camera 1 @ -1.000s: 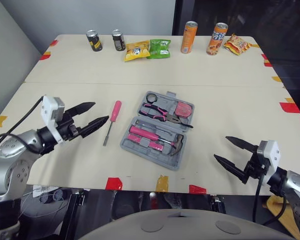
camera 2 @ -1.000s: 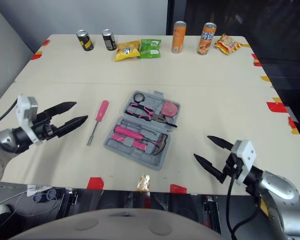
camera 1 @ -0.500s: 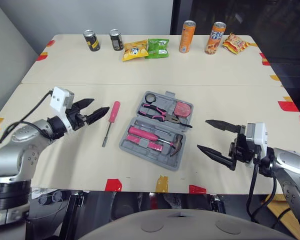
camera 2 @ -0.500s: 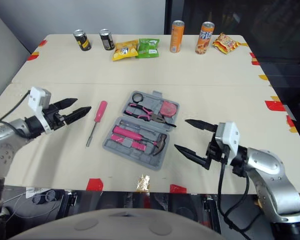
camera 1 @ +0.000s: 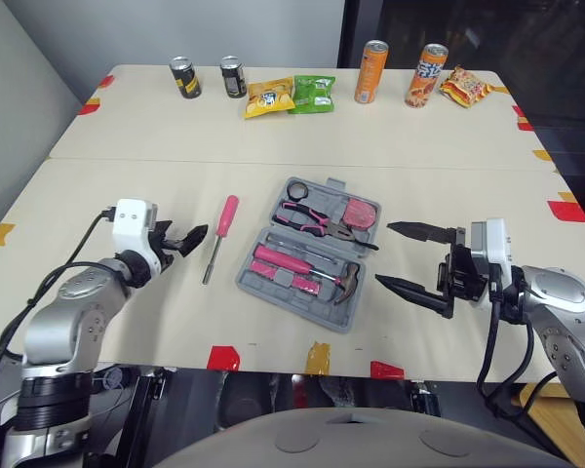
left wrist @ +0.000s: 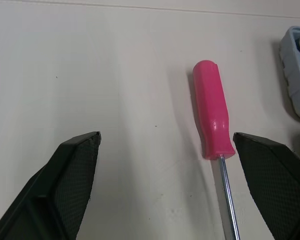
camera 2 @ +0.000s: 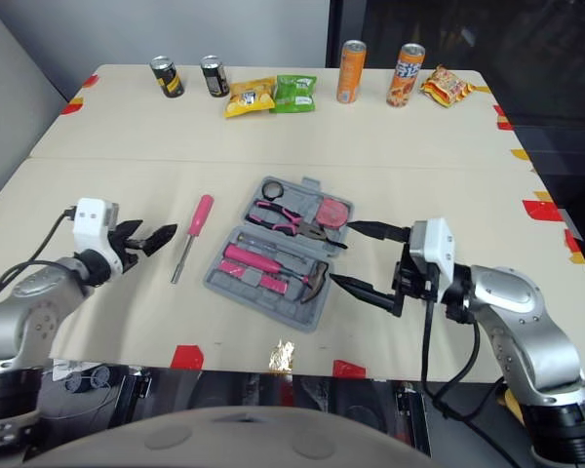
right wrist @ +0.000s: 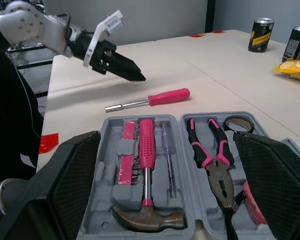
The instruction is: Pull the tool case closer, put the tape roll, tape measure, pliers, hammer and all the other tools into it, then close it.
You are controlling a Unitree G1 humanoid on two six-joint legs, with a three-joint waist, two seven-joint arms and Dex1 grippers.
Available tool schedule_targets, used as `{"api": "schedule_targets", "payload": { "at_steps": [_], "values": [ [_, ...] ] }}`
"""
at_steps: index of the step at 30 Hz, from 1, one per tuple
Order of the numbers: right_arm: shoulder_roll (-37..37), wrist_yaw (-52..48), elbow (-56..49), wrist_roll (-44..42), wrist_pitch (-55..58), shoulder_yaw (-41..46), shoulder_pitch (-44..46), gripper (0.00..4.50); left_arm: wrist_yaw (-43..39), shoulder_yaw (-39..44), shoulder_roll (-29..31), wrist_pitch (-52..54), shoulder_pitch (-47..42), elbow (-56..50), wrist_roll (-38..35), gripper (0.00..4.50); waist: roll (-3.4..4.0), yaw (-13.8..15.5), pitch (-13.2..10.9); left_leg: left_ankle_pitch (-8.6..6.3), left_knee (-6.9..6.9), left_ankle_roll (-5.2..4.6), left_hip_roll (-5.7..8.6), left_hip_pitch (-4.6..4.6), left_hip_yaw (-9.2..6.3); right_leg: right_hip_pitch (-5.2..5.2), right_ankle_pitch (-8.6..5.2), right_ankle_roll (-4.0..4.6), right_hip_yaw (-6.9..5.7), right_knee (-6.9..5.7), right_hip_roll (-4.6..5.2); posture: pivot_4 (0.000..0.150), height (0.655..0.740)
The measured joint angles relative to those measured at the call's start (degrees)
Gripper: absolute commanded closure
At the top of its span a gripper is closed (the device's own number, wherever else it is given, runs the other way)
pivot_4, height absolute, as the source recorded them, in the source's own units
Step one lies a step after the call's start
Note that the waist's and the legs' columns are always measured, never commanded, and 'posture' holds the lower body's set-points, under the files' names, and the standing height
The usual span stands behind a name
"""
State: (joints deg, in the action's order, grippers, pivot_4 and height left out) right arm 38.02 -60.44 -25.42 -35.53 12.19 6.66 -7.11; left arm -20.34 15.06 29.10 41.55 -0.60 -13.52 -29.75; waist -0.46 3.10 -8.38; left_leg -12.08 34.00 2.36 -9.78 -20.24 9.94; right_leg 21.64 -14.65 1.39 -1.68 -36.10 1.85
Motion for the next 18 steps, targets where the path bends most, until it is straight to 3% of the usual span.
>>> {"api": "schedule_targets", "payload": {
  "at_steps": [18],
  "values": [
    [2.39, -4.35, -4.31, -6.91, 0.94, 4.29, -0.24, 0.02, -2.25, -7.25, -7.73, -12.29, -5.41, 14.01, 8.75, 0.0, 0.08, 0.84, 0.06, 0.0, 0.01, -0.09, 0.03, 0.09, -0.02, -0.13, 0.05, -0.07, 0.0, -0.01, 0.04, 0.15, 0.74]
  ]
}}
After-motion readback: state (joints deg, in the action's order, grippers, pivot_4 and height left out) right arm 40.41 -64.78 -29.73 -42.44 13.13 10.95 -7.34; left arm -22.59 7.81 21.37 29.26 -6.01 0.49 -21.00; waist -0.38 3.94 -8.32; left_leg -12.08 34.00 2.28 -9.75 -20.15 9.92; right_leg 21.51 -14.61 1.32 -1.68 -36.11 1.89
